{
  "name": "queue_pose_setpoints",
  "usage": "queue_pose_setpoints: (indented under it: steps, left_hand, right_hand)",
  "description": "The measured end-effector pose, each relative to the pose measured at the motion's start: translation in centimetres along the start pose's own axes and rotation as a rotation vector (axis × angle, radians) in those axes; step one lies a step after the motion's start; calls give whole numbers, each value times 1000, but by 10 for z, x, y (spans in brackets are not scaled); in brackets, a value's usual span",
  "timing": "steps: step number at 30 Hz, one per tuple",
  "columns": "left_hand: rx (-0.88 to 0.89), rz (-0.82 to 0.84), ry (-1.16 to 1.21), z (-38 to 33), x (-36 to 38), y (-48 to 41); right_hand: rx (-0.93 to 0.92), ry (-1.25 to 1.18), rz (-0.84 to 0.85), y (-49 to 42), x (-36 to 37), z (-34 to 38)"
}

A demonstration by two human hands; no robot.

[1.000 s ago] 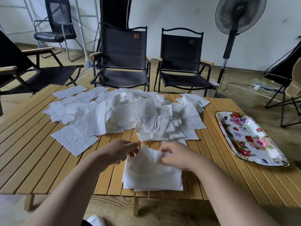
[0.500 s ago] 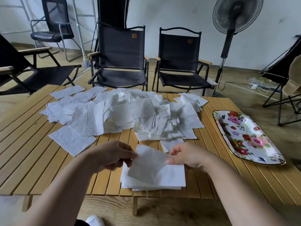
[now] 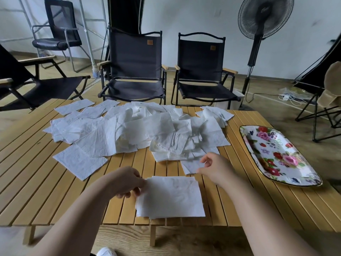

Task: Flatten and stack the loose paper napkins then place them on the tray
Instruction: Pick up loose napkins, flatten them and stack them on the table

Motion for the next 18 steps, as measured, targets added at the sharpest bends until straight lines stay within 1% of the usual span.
queue_pose_setpoints:
  steps: [2,3,4,6,7,9,10,12,15,18]
  left_hand:
    - [-6,-102,40,1,-2,-5]
    - [-12,-115,63,0,-3,-7]
    - [-24,-96,92,0,-3,-7]
    - [-44,0,161,-3,1,-2]
    - [-34,32,159,-5,4,0]
    - [15,47,81,-10,12,4]
    - [30,33,63,-13,16,5]
    - [20,11,107,-18,21,4]
    - [29,-12,165,-23,27,0]
    - [62,-78,170,-26,28,-5]
  right_hand:
    - [-35,36,6,-1,7,-6]
    - [-67,72,10,-1,13,-8]
    - [-94,122,-9,-1,18,-9]
    - [-119,192,-77,1,24,-7]
    - [-140,207,-101,0,26,-7]
    - [-200,218,-117,0,26,-1]
    - [-223,198,-127,1,23,4]
    - [-244,76,-172,2,13,14]
    - [-201,-180,-246,4,-7,27]
    - [-182,-304,-259,9,-23,30]
Point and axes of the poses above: each hand's wrist, its own y-axis away from the middle knuckle, its own x-axis out of the palm, z = x × y, the point moved 3 cm from there along -y, towards the middle knuckle, and after that the axes turned 14 degrees about -z, right-handed, at the moved point
